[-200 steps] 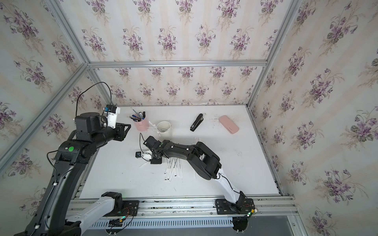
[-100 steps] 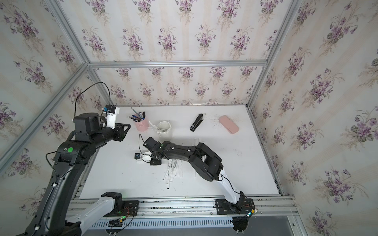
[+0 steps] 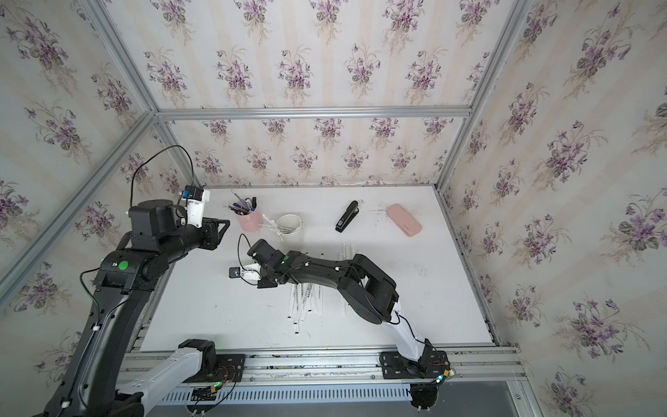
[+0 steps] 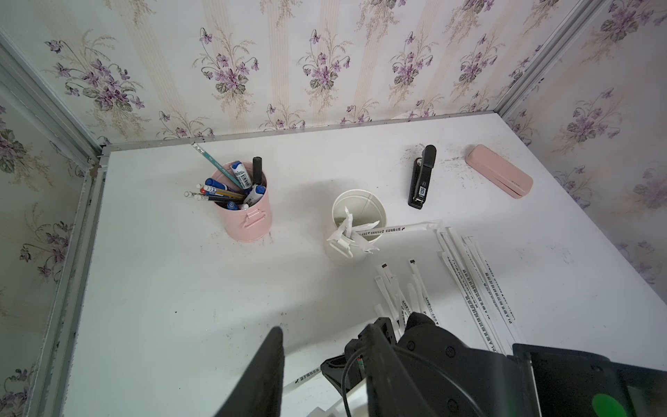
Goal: Take the straws out of the storage container
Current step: Pick up the straw from the center of the board.
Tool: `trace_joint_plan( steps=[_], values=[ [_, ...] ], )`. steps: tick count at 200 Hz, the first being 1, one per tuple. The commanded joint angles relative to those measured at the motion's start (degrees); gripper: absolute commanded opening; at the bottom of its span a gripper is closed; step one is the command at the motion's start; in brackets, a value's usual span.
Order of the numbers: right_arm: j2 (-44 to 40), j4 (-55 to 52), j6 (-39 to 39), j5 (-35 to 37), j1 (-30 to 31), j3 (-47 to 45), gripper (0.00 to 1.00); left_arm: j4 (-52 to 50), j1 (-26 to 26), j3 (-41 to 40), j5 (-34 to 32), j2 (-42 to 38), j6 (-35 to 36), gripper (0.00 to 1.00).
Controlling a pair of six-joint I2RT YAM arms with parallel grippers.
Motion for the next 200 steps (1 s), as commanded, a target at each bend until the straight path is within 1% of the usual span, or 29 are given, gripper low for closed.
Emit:
trace_joint_plan(
  steps=[1, 44, 106, 169, 200],
  values=[
    [-2.5, 5.5, 1.3, -1.4, 0.0, -2.5, 0.0, 2.6, 0.0, -0.1, 0.4, 0.0, -0.4, 0.38],
    [-5.8, 12.3, 3.7, -5.8, -0.1, -7.3, 0.0, 2.5, 0.1, -0.2, 0.4, 0.4, -0.5, 0.38],
    [-6.4, 20.2, 5.4, -7.1, -0.4, -11.9, 0.0, 2.6, 0.1, -0.5, 0.3, 0.6, -0.5, 0.38],
    [-8.8, 33.8, 13.4, -14.9, -2.7, -18.9, 0.0, 2.6, 0.1, -0.5, 0.2, 0.8, -0.3, 0.38],
    [-9.9, 40.3, 16.2, -15.8, -2.9, -22.1, 0.0, 2.6, 0.1, -0.6, 0.2, 0.9, -0.2, 0.38]
  ],
)
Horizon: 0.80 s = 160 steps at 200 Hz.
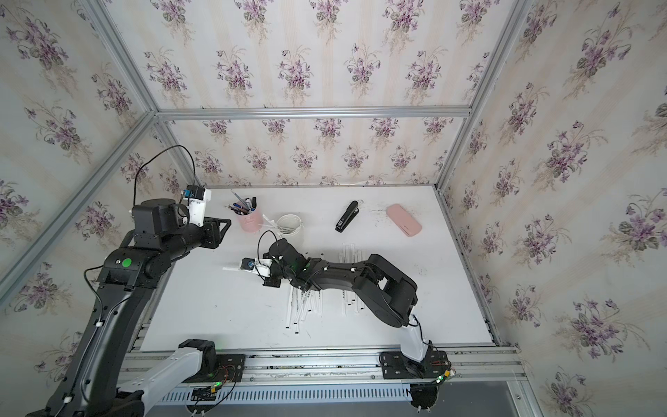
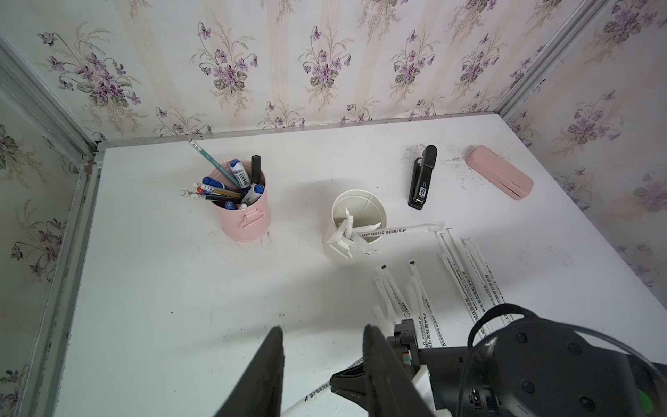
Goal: Take the straws out of the storage container
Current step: Pick up the straw from the center of the board.
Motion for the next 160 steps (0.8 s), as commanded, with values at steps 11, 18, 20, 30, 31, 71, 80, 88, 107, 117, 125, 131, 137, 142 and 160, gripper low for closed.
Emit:
trace_joint_plan(
  steps=[11, 18, 20, 30, 31, 71, 80, 88, 107, 117, 125, 131, 137, 142, 160],
  values=[
    [-1.7, 11.1, 5.2, -3.0, -0.2, -3.1, 0.0, 1.5, 0.1, -0.1, 0.1, 0.1, 0.1, 0.38],
    [-2.0, 12.8, 6.1, -3.4, -0.3, -3.9, 0.0, 1.6, 0.1, -0.1, 0.0, 0.1, 0.1, 0.38],
    [-2.1, 13.4, 6.3, -3.5, -0.3, -4.2, 0.0, 1.6, 0.1, -0.1, 0.1, 0.1, 0.1, 0.38],
    [-2.5, 15.3, 7.1, -3.8, -0.5, -5.0, 0.0, 1.6, 0.1, -0.2, -0.1, 0.1, 0.2, 0.38],
    [-2.5, 15.4, 7.2, -3.8, -0.5, -5.0, 0.0, 1.5, 0.1, -0.1, 0.0, 0.1, 0.2, 0.38],
    [-7.5, 17.9, 13.2, -3.5, -0.4, -5.9, 0.0, 1.4, 0.1, -0.2, -1.2, -0.1, 0.5, 0.38],
    [-10.0, 15.3, 15.7, -3.2, -0.5, -5.3, 0.0, 1.6, 0.1, -0.2, -1.3, -0.2, 0.6, 0.37],
    [-12.3, 12.3, 18.2, -2.1, -0.4, -5.0, 0.0, 1.6, 0.1, -0.2, -1.3, -0.3, 0.6, 0.37],
    [-19.2, 4.8, 24.6, 2.1, -0.5, -6.6, 0.0, 1.7, 0.1, 0.0, -1.0, -0.2, 0.5, 0.37],
    [-23.5, -0.1, 28.2, 5.9, -0.4, -7.8, 0.0, 1.7, 0.1, 0.1, -0.2, -0.1, 0.7, 0.37],
    [-26.3, -5.7, 30.7, 9.0, -0.5, -7.9, 0.0, 1.8, 0.0, 0.2, 0.5, 0.1, 0.6, 0.36],
    [-28.1, -10.7, 32.6, 11.5, -0.6, -7.4, 0.0, 2.0, 0.1, 0.3, 1.1, 0.1, 0.7, 0.36],
    [-29.9, -15.5, 34.4, 14.6, -0.6, -7.0, 0.0, 2.2, 0.0, 0.4, 2.2, 0.3, 1.1, 0.36],
    [-31.2, -19.0, 35.9, 16.9, -0.9, -6.7, 0.0, 2.3, 0.0, 0.5, 2.8, 0.4, 0.8, 0.36],
    [-35.1, -30.9, 42.1, 21.8, -3.6, -6.4, 0.0, 2.7, -0.2, 1.0, 4.8, 1.0, -0.5, 0.36]
  ],
)
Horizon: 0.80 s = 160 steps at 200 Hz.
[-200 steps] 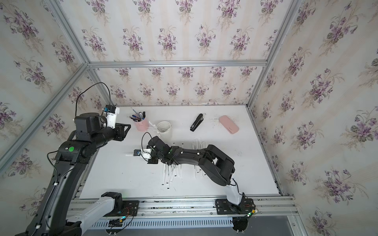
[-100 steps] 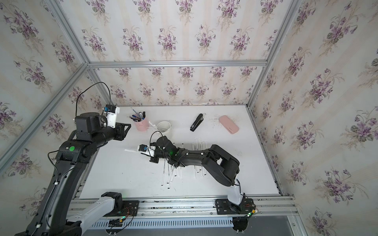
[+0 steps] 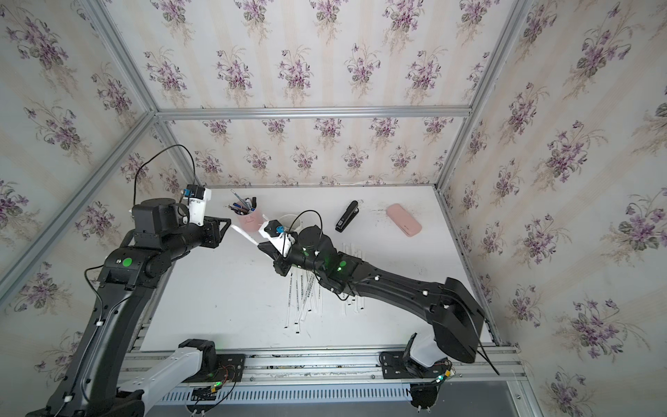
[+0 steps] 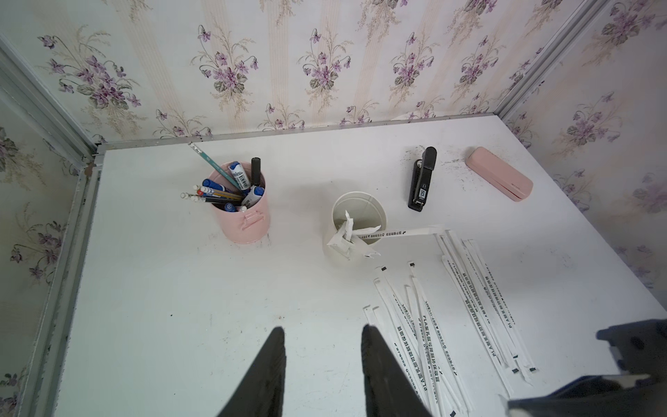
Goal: Take the straws out of the storage container
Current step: Pick up the straw from the center of the board, then place the straw at the center of the board.
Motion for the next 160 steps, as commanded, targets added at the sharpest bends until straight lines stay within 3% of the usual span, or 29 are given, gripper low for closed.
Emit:
trace_joint_plan(
  steps=[1, 27, 54, 81, 102, 160],
  values=[
    [-4.2, -21.5, 11.8, 11.1, -2.6, 0.4, 0.0, 2.1, -0.2, 0.9, 4.0, 0.6, -0.6, 0.36],
    [-6.1, -31.8, 22.3, 8.6, -14.4, -1.7, 0.0, 2.4, -1.9, 1.6, 4.6, 1.9, -2.4, 0.35],
    [-1.8, -34.5, 25.9, 1.7, -25.4, -5.0, 0.0, 1.2, -4.6, 3.0, 3.2, 3.3, -2.8, 0.35],
    [4.0, -35.4, 25.4, 5.9, -29.8, -6.1, 0.0, 0.1, -5.0, 2.9, 1.6, 4.0, -3.0, 0.36],
    [6.6, -33.1, 25.5, 4.5, -32.6, -8.9, 0.0, -0.7, -5.0, 2.5, 1.6, 4.7, -2.8, 0.36],
    [9.9, -30.1, 26.2, 4.0, -33.8, -13.7, 0.01, -1.4, -5.0, 2.0, 1.7, 5.8, -2.8, 0.37]
  ],
)
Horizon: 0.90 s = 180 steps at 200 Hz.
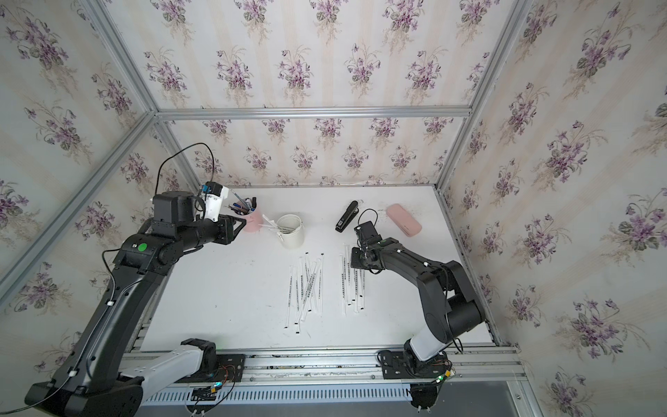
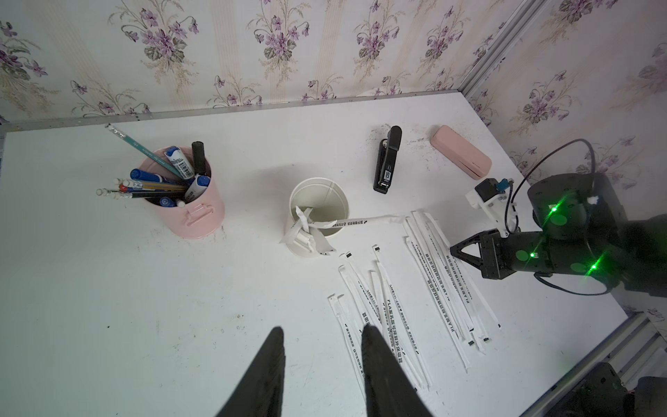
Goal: Take the straws out of the storage container
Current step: Place the straw at the center of the board.
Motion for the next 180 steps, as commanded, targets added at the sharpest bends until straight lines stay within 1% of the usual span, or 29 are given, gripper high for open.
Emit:
trace_joint_plan(
  steps=[1, 13, 26, 36, 49, 65, 76, 85, 97, 108, 132, 152, 180],
  values=[
    [0.9, 1.7, 1.1, -0.8, -0.1, -0.9, 0.02, 0.1, 0.0, -0.3, -0.3, 0.4, -0.1, 0.37],
    [0.9, 1.7, 1.1, -0.6, -0.2, -1.2, 0.06, 0.4, 0.0, -0.7, -0.3, 0.5, -0.4, 0.38],
    [0.4, 1.6, 1.1, -0.6, -0.1, -1.5, 0.15, 0.6, -0.1, -1.2, -0.3, 0.5, -0.6, 0.38],
    [-0.2, 1.2, 0.9, -0.7, -0.1, -1.3, 0.2, 0.9, -0.3, -1.4, -0.5, 0.4, -0.8, 0.38],
    [-1.5, 0.6, 0.7, -1.1, -0.1, -1.0, 0.24, 1.8, -1.1, -2.1, -1.0, 0.2, -1.0, 0.38],
    [-3.6, 0.5, 0.6, -1.4, -0.1, -0.7, 0.27, 4.0, -3.8, -3.1, -2.9, 0.1, -0.9, 0.38],
    [-5.3, 0.6, 0.4, -1.8, -0.2, -0.5, 0.27, 6.4, -6.8, -4.2, -4.5, -0.2, 0.4, 0.38],
    [-6.9, 1.7, 0.1, -2.7, -0.2, -0.7, 0.28, 9.2, -10.4, -5.6, -6.5, -0.4, 2.7, 0.39],
    [-9.9, 4.4, -0.2, -4.4, -0.1, -2.0, 0.28, 13.9, -15.3, -7.9, -10.2, -0.5, 7.3, 0.4],
    [-12.9, 7.6, -0.4, -6.6, 0.1, -3.5, 0.28, 18.3, -18.4, -10.8, -11.3, 0.0, 12.4, 0.43],
    [-18.1, 13.4, -0.3, -9.2, 0.2, -6.6, 0.28, 25.5, -21.2, -14.8, -11.6, 3.0, 18.9, 0.46],
    [-20.5, 15.6, -0.4, -9.9, 0.2, -8.0, 0.27, 31.5, -24.0, -17.6, -14.5, 6.4, 24.9, 0.48],
    [-21.5, 16.1, -1.0, -11.1, 0.2, -8.8, 0.27, 34.4, -24.5, -16.7, -16.4, 12.4, 27.1, 0.48]
  ],
)
